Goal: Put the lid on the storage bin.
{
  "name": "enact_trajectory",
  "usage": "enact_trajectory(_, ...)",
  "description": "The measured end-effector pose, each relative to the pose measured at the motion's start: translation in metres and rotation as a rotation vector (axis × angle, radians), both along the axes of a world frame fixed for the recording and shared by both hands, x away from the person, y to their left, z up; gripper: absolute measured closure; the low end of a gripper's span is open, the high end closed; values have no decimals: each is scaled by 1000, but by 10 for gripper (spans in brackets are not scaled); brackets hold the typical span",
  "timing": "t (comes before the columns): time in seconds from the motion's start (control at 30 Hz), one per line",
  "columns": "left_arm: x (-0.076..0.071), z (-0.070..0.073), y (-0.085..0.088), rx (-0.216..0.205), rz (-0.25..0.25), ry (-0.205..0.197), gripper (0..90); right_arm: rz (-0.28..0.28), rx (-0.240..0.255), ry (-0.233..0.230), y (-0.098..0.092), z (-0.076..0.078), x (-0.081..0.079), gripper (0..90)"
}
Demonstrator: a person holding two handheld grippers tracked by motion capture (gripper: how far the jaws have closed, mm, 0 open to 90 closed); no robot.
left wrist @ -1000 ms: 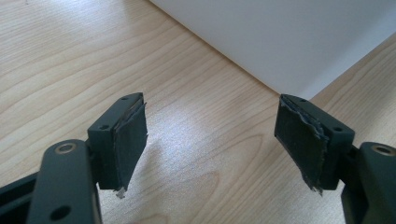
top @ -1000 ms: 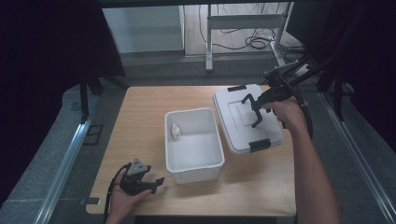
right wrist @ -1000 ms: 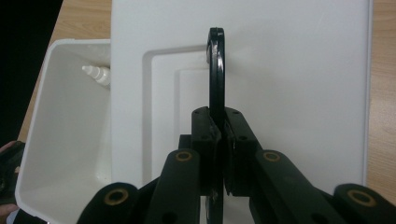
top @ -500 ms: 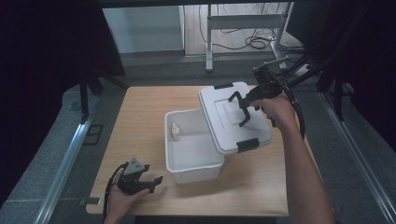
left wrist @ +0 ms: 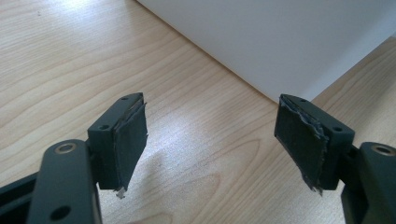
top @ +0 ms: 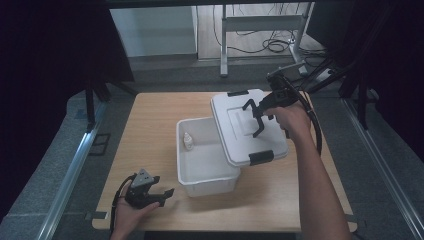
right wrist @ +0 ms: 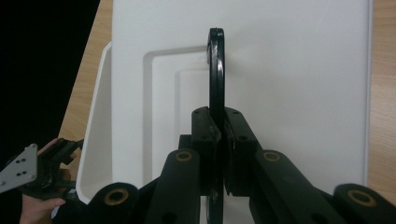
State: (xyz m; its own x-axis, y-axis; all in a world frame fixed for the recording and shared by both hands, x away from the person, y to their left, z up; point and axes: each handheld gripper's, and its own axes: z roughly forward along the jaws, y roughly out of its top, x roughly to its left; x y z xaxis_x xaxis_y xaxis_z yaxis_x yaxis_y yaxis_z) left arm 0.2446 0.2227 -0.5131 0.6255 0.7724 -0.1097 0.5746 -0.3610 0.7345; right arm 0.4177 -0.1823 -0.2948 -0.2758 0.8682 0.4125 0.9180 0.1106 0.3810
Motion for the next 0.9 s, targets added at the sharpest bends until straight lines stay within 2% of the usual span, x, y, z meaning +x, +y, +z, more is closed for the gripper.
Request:
enact_trajectory(0.4, -1, 4, 0, -18, -13, -12, 257, -18, 57, 32, 16, -8, -15, 852)
enact_trajectory(0.63, -4, 10, -2, -26, -22, -28, 257, 14, 33, 52, 47, -10, -20, 853)
enact_trajectory(0.9, -1, 4, -4, -15, -28, -11, 257, -11, 27, 60, 68, -12, -18, 853)
